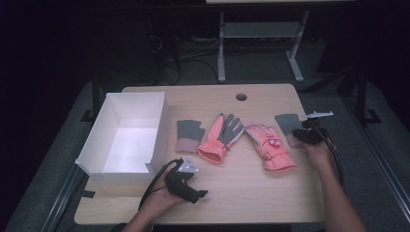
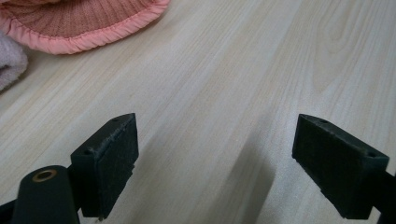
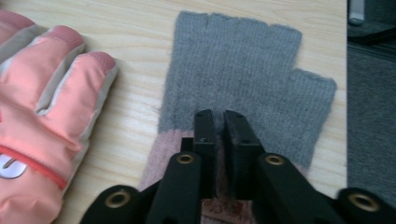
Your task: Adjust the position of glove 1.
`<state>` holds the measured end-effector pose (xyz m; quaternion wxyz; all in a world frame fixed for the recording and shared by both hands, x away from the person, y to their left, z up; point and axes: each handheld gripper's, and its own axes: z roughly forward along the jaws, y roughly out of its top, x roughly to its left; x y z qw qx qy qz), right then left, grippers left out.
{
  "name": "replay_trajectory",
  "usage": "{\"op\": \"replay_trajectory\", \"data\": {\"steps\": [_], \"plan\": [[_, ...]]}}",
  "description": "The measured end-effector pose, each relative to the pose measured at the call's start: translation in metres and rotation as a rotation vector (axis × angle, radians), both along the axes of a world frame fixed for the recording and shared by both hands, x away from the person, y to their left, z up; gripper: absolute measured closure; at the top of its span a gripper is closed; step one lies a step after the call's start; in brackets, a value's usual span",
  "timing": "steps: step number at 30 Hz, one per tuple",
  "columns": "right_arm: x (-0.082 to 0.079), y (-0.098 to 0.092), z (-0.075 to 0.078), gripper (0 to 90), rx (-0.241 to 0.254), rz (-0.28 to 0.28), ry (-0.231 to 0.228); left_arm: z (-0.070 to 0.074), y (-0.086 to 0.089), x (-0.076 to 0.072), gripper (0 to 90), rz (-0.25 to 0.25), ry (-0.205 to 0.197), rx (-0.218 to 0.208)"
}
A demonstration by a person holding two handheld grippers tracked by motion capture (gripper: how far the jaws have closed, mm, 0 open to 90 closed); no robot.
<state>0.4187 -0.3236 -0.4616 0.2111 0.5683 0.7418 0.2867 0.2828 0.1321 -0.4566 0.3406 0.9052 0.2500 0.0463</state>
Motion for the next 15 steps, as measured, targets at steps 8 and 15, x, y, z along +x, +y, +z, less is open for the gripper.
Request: {"op": "replay_trajectory", "data": {"steps": [8,15], "plan": [[-0.004,-0.002,0.008,88.2,0.007,-0.011,-0.045,0.000,0.000,0.001,14.4,0.005,0.009,-0.003],[-0.010,-0.002,0.019,88.3,0.024,0.004,-0.066,0.000,0.000,0.000,14.4,0.004,0.004,-0.006]]}}
